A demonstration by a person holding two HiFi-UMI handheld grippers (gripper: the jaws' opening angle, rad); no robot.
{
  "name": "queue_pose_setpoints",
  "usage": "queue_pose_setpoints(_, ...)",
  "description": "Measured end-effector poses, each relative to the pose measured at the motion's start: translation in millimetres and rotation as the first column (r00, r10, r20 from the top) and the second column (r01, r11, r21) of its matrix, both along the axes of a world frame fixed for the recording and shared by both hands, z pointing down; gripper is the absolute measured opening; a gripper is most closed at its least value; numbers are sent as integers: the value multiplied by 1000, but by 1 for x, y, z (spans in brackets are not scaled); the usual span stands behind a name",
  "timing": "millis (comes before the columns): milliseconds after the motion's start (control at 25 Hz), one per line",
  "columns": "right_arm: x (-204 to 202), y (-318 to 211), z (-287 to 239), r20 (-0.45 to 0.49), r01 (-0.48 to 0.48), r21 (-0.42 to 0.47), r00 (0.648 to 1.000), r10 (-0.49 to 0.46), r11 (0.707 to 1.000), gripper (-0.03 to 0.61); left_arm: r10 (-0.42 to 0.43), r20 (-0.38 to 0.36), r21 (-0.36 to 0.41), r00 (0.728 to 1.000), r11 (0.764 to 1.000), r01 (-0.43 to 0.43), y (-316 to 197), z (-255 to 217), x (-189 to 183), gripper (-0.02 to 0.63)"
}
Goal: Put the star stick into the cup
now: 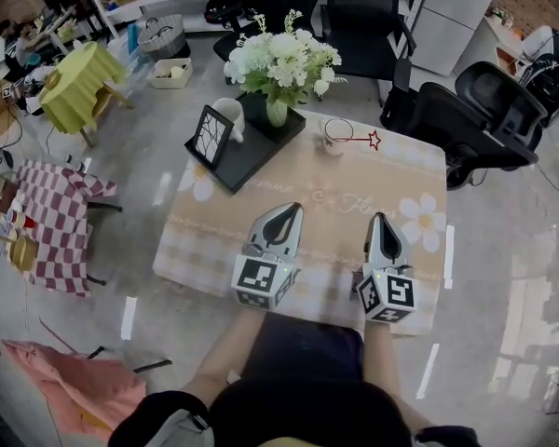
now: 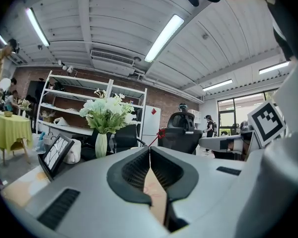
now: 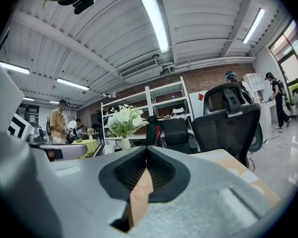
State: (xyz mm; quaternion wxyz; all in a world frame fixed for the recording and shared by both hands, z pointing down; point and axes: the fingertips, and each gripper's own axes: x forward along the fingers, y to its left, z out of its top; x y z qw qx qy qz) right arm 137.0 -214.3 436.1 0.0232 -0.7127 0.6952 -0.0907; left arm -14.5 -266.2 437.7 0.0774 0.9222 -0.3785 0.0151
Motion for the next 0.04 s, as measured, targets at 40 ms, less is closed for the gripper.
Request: queue_pose_setpoints(40,-2,-1,1,1,0,-2,1000,0,1000,3,0,1,0,1000,1000,0,0,0,-1,12)
